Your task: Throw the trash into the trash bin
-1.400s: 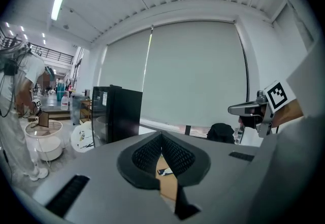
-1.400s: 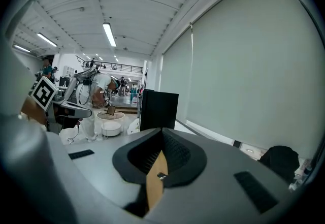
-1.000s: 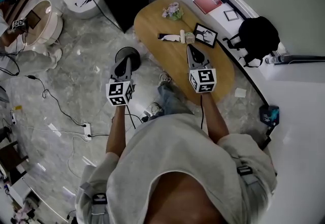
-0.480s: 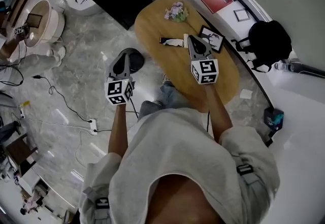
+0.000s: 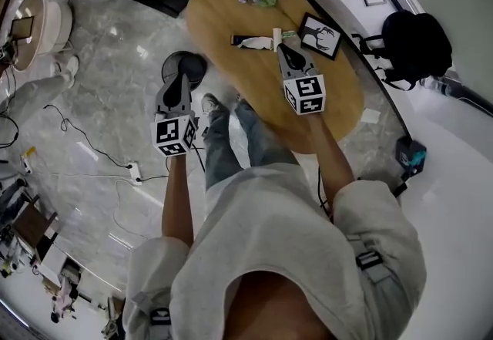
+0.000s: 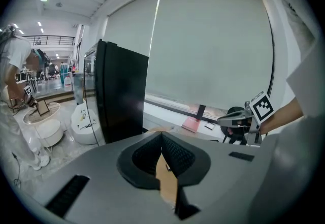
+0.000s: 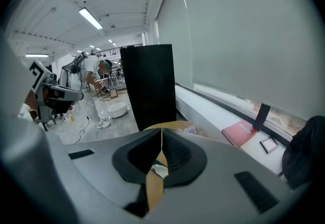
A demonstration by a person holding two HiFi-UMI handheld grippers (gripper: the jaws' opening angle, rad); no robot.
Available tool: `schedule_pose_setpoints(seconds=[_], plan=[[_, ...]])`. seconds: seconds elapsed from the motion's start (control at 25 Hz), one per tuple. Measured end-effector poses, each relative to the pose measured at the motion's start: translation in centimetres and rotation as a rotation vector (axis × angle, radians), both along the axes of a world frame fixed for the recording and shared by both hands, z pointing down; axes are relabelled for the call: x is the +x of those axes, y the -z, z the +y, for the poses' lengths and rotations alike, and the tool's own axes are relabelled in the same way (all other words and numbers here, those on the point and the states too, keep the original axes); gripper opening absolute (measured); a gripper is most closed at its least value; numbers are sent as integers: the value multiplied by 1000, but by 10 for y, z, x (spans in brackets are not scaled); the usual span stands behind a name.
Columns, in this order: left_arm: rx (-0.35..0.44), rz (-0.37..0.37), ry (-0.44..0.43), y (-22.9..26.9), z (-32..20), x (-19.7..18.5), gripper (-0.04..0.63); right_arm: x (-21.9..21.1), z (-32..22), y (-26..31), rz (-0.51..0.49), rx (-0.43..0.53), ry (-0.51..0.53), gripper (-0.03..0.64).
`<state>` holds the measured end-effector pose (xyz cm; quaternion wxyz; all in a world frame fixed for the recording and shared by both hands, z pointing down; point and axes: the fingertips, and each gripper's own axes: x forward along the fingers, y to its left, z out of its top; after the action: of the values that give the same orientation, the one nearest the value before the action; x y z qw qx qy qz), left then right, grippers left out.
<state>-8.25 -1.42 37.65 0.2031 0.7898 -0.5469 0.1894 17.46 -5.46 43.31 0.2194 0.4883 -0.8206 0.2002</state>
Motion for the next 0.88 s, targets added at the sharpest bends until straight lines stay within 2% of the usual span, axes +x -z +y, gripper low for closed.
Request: schedule_pose_setpoints(seconds=[0.36, 0.68, 0.8, 0.88], plan=[[-83, 62, 26, -88, 4, -10, 17, -12, 22, -98, 76, -116, 1, 31], [-164, 96, -45, -165, 31, -4, 18, -18, 42, -170, 118, -182, 4, 28], [-178, 108, -50, -184, 38, -8, 17, -22, 47, -193, 182, -195, 46, 29], [-189, 113, -47, -195, 41, -12, 18, -22, 50, -209, 280, -188, 117, 28]])
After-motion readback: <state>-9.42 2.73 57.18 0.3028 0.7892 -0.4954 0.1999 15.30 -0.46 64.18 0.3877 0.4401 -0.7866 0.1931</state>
